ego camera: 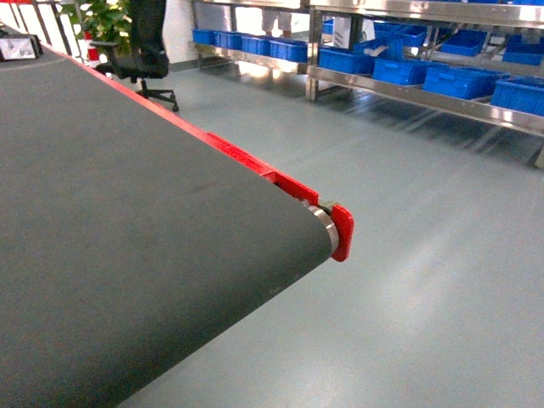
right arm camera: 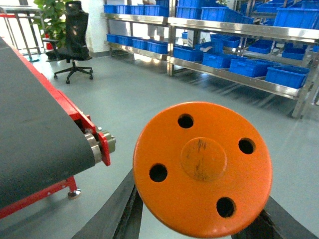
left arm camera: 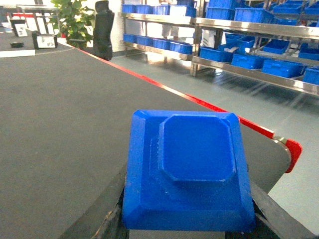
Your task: Sort blue parts and orange caps into right shelf containers
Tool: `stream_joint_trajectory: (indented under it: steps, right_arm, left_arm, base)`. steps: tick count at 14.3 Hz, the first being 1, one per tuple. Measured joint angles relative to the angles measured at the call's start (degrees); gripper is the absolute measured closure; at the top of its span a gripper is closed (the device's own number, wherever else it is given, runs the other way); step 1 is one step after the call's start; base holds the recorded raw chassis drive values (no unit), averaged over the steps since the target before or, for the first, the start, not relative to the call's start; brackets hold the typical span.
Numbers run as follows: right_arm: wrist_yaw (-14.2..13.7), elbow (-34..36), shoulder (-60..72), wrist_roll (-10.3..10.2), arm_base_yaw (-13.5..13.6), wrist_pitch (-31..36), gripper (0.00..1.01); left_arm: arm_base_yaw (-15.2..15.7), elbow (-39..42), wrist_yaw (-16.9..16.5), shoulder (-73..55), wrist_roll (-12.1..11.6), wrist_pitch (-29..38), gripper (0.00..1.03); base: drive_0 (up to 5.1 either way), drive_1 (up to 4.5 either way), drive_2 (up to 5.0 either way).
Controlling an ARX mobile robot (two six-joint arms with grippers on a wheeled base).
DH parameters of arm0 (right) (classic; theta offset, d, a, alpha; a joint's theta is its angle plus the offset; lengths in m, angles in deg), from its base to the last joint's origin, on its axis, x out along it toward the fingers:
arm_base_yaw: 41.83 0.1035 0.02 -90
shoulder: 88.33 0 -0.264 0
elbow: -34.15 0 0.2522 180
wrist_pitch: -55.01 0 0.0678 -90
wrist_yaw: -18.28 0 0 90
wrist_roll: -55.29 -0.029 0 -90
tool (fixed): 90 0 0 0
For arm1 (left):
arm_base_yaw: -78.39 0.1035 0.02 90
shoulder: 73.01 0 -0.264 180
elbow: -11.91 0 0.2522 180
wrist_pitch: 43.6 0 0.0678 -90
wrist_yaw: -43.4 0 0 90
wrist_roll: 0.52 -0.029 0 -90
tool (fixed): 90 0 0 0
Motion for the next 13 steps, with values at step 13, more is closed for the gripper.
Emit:
stream_joint_trajectory:
  steps: [13]
  right_arm:
    - [0.00, 0.00, 0.00, 0.00, 0.00, 0.00, 0.59]
  left_arm:
    - [0.00, 0.00, 0.00, 0.00, 0.00, 0.00, 0.59]
  base:
    - [-1.5, -1.53, -1.5]
